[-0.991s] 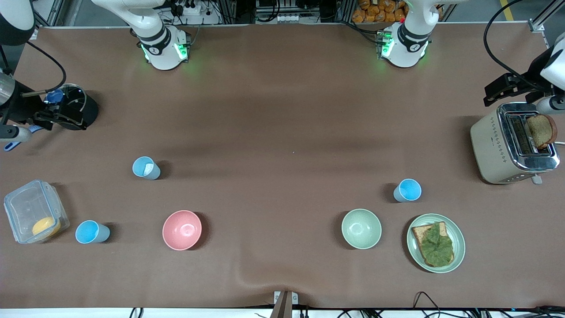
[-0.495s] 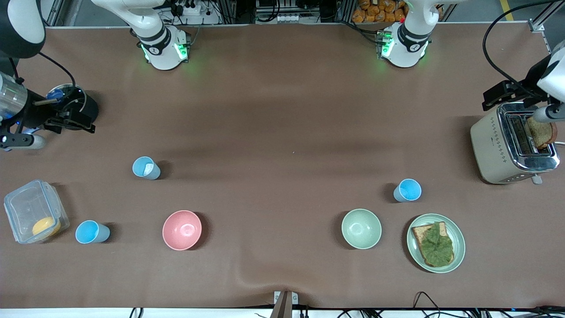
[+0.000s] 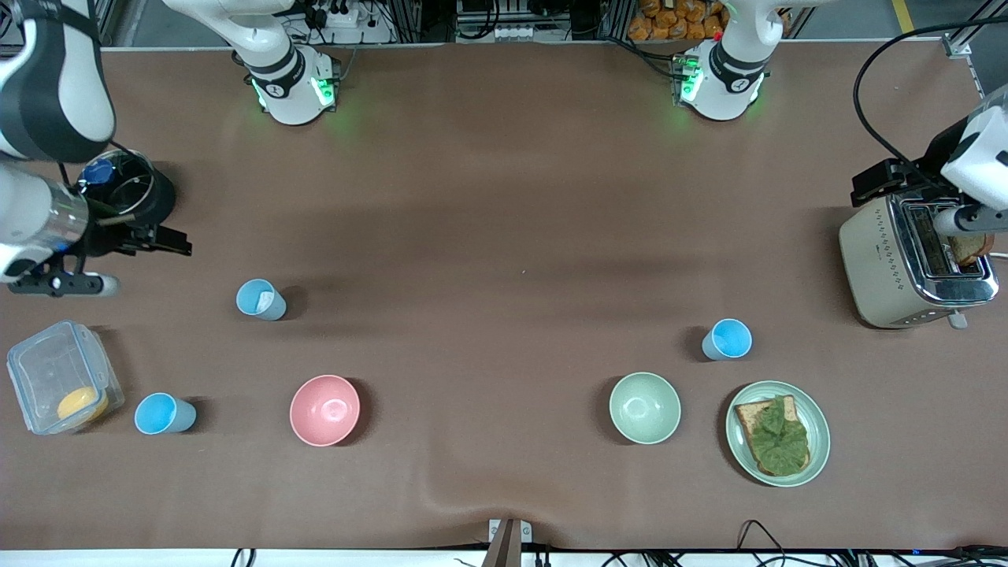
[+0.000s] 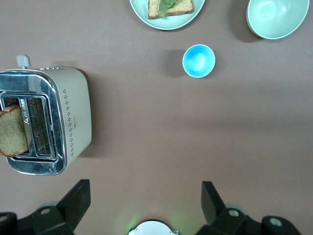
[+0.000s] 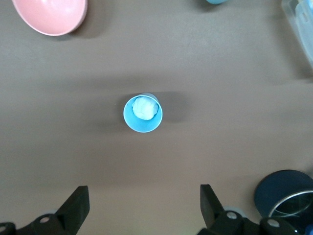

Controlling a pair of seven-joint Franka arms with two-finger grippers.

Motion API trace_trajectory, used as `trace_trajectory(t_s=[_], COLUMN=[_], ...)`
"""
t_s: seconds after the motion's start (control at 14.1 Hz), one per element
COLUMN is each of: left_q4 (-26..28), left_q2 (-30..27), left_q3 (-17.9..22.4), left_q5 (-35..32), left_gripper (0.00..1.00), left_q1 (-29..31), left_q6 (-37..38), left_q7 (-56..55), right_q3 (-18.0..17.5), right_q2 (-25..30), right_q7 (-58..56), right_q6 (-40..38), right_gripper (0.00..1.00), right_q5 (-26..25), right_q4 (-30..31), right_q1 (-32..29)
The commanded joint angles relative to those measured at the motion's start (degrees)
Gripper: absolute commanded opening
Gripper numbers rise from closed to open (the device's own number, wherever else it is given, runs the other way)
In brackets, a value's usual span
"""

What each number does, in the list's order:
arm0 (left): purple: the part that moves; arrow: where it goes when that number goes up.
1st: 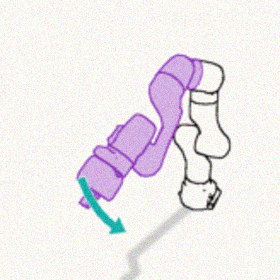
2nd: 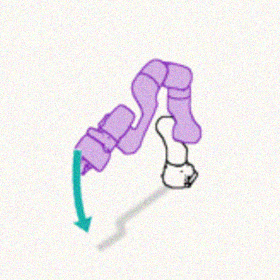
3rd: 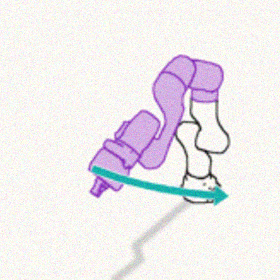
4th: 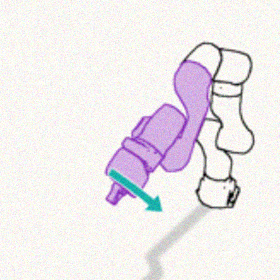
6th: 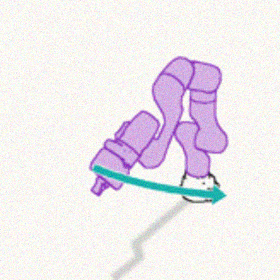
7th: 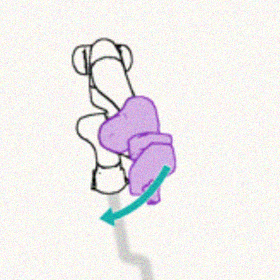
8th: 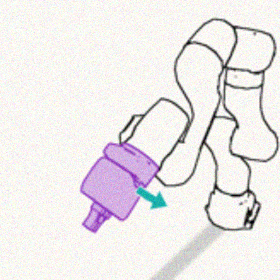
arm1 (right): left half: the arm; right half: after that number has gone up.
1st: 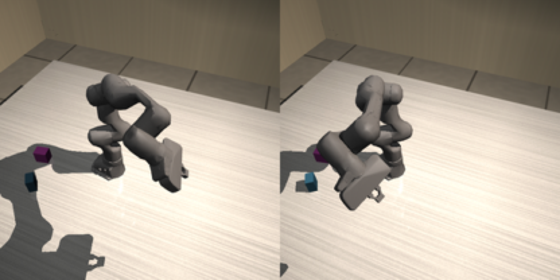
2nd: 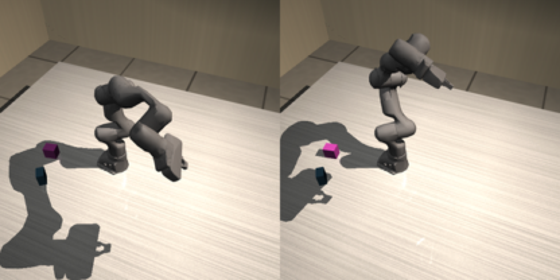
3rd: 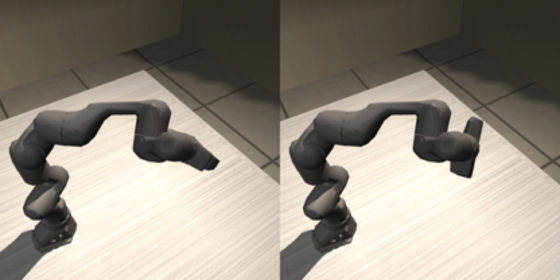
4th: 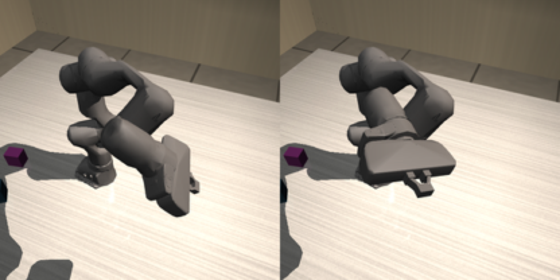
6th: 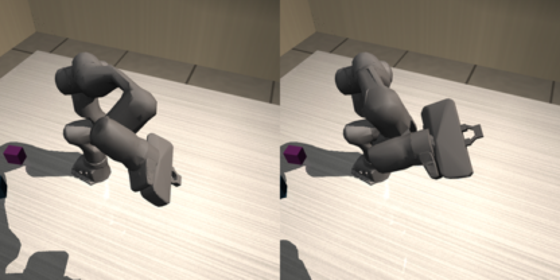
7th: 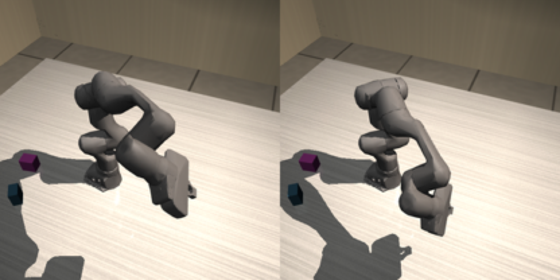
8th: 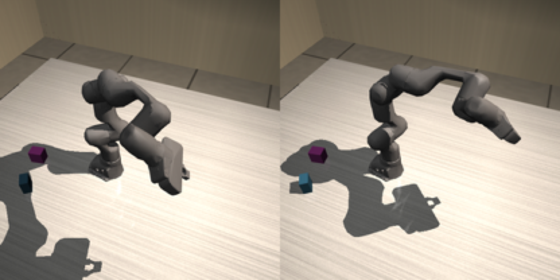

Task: Stack blue cups with both arms
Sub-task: 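Reach the right gripper down to the blue cup beside the container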

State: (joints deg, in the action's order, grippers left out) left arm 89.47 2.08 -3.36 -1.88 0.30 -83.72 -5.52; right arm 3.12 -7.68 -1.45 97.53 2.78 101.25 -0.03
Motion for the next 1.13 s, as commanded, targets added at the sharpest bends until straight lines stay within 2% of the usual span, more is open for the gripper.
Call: trace_trajectory(t_s=[0.0,0.28,0.5,0.64,0.78,1.06], left_q4=[-0.3,-0.1,-0.1,-0.2,2.3,9.2], left_q2=[0.1,0.6,1.3,2.2,3.0,2.1], left_q3=[-0.4,-0.2,-0.2,-0.2,-0.3,-0.4], left_q5=[-0.4,0.0,1.6,1.8,1.2,2.0], left_gripper=[1.00,1.00,1.00,1.00,1.00,1.00], left_q1=[0.3,0.6,3.3,5.4,5.0,5.5], left_q6=[0.5,0.5,0.5,0.3,-0.9,-7.7], left_q7=[-0.6,-0.5,-0.7,-0.5,-1.0,-2.6], right_q3=[-0.4,-0.5,-0.5,-0.5,-0.5,-0.5], right_q2=[-0.4,-1.0,-4.6,-7.2,-10.8,-15.3], right_q7=[0.6,0.4,0.4,0.4,0.4,-0.1], right_q6=[6.8,18.1,26.5,29.7,34.1,34.9], right_gripper=[1.00,1.00,1.00,1.00,1.00,0.99], right_q5=[-1.1,-1.0,-1.0,-1.0,-0.9,-0.9], right_q4=[5.7,13.1,17.4,18.0,18.0,17.9], right_q1=[-1.4,-1.2,-0.1,-0.1,-0.1,-0.1])
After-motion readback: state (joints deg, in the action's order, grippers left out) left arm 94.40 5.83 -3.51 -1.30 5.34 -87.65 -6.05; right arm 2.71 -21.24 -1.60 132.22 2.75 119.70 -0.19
